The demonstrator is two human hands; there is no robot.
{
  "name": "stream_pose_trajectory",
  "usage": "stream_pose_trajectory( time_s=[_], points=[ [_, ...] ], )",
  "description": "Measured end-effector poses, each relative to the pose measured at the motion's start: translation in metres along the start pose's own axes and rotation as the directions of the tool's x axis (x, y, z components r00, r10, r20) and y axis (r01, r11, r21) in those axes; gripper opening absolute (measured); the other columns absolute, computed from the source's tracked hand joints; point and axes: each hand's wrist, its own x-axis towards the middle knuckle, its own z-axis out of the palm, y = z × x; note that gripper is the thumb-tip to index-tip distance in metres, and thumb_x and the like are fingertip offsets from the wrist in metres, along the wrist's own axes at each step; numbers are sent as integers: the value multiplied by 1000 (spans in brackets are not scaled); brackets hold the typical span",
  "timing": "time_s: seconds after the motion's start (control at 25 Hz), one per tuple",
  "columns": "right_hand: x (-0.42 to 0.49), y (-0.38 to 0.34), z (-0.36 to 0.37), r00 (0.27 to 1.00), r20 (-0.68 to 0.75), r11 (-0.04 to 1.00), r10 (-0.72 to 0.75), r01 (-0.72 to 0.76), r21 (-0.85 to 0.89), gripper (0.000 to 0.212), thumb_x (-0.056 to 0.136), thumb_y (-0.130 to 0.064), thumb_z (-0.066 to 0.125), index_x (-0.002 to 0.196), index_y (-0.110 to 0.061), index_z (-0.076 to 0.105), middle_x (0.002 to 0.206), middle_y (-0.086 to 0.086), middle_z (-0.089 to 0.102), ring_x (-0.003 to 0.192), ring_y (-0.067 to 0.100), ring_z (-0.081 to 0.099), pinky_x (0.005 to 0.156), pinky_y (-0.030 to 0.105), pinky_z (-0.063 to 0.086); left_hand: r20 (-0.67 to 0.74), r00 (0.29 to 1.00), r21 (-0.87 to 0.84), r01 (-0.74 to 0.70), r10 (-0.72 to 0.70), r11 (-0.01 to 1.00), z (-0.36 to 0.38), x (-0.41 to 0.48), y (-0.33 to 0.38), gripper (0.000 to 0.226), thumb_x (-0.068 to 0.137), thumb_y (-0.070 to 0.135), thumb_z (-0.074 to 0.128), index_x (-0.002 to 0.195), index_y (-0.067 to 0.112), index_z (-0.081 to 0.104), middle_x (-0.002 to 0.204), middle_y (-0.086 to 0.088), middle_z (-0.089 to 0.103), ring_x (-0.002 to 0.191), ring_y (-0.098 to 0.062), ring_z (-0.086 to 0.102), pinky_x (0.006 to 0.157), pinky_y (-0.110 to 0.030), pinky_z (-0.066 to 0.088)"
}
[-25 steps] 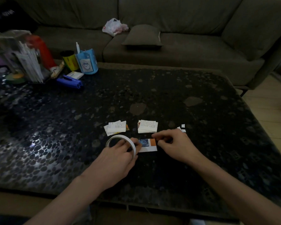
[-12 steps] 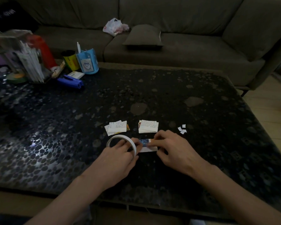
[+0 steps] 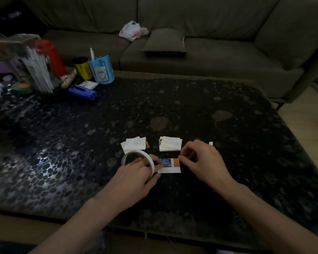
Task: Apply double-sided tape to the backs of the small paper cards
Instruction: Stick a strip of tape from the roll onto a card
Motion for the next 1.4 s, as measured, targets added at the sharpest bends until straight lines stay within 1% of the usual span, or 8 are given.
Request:
stream_pose_trajectory(
  time_s=[0.12, 0.28, 0.44, 0.76, 1.0, 1.2, 1.28, 1.4],
  points=[
    [7, 2, 2, 998, -56, 996, -29, 24, -90, 21, 95, -36, 71, 115, -35, 64, 113, -14, 60, 102, 3, 58, 83, 20, 46, -26, 1000, -10, 1, -1, 1000, -2, 0, 0, 43, 108, 46, 41, 149, 37, 50, 151, 21, 43, 129, -4, 52, 95, -32, 55],
    [15, 4, 7, 990, -69, 969, -120, 102, -223, 47, 97, -39, 67, 142, -31, 56, 141, -7, 56, 132, 11, 49, 107, 32, 46, -10, 999, 42, -50, 50, 998, -5, -3, -1, 43, 107, 43, 40, 147, 33, 53, 152, 16, 47, 131, -7, 52, 94, -34, 56],
    [26, -4, 11, 986, 1, 927, -167, 157, -341, 43, 101, -41, 61, 142, -28, 59, 147, -3, 57, 142, 17, 43, 115, 38, 38, 10, 998, 80, -70, 69, 994, -4, -7, -1, 46, 107, 43, 38, 149, 30, 51, 155, 13, 44, 134, -8, 49, 96, -34, 55],
    [27, -13, 6, 966, 62, 866, -250, 251, -432, 32, 100, -32, 65, 131, -25, 66, 136, -1, 65, 129, 17, 54, 108, 36, 42, -46, 999, 22, 4, -3, 1000, -7, -3, -2, 47, 102, 47, 35, 133, 33, 67, 136, 15, 63, 118, -5, 61, 93, -31, 56],
    [24, -18, -4, 966, 5, 912, -259, 246, -329, 23, 103, -34, 61, 123, -25, 70, 124, -4, 70, 119, 12, 59, 106, 33, 43, -183, 972, -93, 135, -151, 986, -12, -2, 2, 11, 93, 36, 72, 101, 30, 77, 99, 14, 74, 89, -4, 68, 79, -33, 59],
    [12, -23, -14, 942, -85, 913, -326, 290, -286, 21, 99, -28, 66, 118, -23, 73, 118, -1, 73, 108, 12, 65, 96, 30, 47, -215, 948, -130, 209, -234, 969, -15, -2, 4, 11, 87, 44, 78, 87, 33, 77, 81, 16, 73, 74, -2, 66, 70, -31, 59],
    [3, -23, -17, 919, -92, 897, -382, 346, -276, 17, 92, -24, 69, 107, -19, 76, 106, 2, 75, 93, 14, 67, 83, 31, 53, -207, 921, -232, 282, -331, 931, -14, 0, 1, 12, 92, 44, 72, 93, 35, 79, 76, 18, 72, 69, -3, 66, 71, -33, 59],
    [-9, -21, -15, 860, -119, 848, -496, 450, -280, 17, 84, -22, 71, 98, -15, 77, 99, 5, 75, 82, 16, 68, 69, 32, 57, -146, 862, -518, 352, -485, 780, -13, 4, 0, 31, 97, 54, 58, 89, 34, 80, 67, 13, 72, 52, -6, 64, 59, -32, 59]
  ],
)
